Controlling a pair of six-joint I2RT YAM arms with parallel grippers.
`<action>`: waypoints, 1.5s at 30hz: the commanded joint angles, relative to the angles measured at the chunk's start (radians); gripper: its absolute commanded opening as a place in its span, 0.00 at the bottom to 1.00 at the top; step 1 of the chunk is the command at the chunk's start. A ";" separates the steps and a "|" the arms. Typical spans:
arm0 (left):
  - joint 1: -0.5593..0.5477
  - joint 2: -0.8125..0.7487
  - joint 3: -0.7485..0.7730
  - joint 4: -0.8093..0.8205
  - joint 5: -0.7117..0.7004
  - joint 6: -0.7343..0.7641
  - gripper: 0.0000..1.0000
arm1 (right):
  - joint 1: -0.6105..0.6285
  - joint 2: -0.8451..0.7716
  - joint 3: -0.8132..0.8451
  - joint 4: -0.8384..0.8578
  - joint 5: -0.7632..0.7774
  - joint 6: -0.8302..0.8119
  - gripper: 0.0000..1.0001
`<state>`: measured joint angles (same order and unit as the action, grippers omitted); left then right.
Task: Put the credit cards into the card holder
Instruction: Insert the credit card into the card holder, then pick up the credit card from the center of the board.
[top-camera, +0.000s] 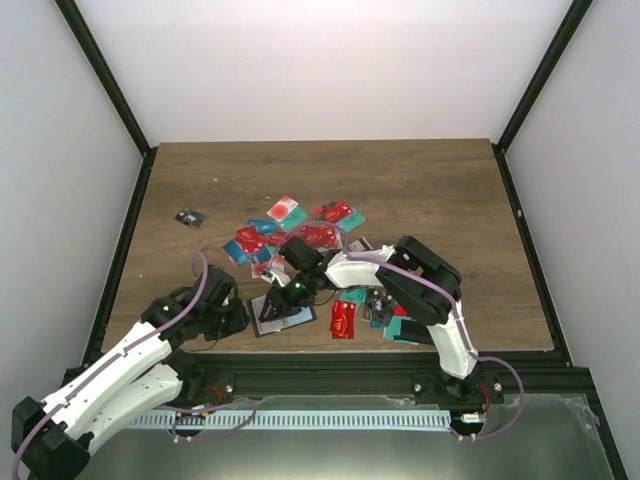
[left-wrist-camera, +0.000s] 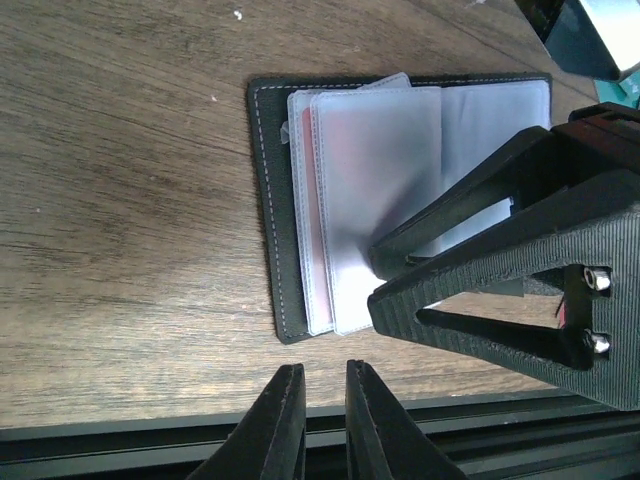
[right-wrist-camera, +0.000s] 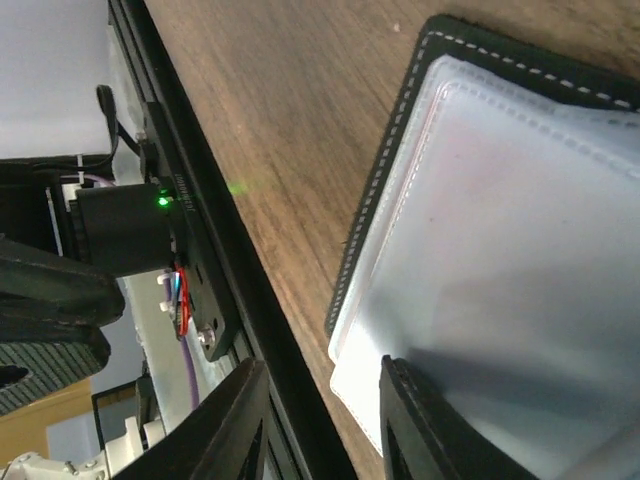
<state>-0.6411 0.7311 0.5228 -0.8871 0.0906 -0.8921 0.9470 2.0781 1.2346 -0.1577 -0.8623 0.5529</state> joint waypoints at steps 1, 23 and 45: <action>0.004 -0.006 0.056 -0.018 -0.001 0.037 0.16 | -0.004 -0.083 0.058 0.005 -0.052 -0.005 0.35; -0.002 0.330 0.209 0.322 0.264 0.189 0.31 | -0.459 -0.657 -0.409 -0.209 0.177 0.057 0.49; -0.014 1.256 0.908 0.316 0.445 0.469 0.18 | -0.738 -0.530 -0.445 -0.126 0.259 -0.004 0.57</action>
<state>-0.6498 1.8973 1.3388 -0.5453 0.4820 -0.4671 0.2474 1.4899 0.7322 -0.3069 -0.6342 0.5911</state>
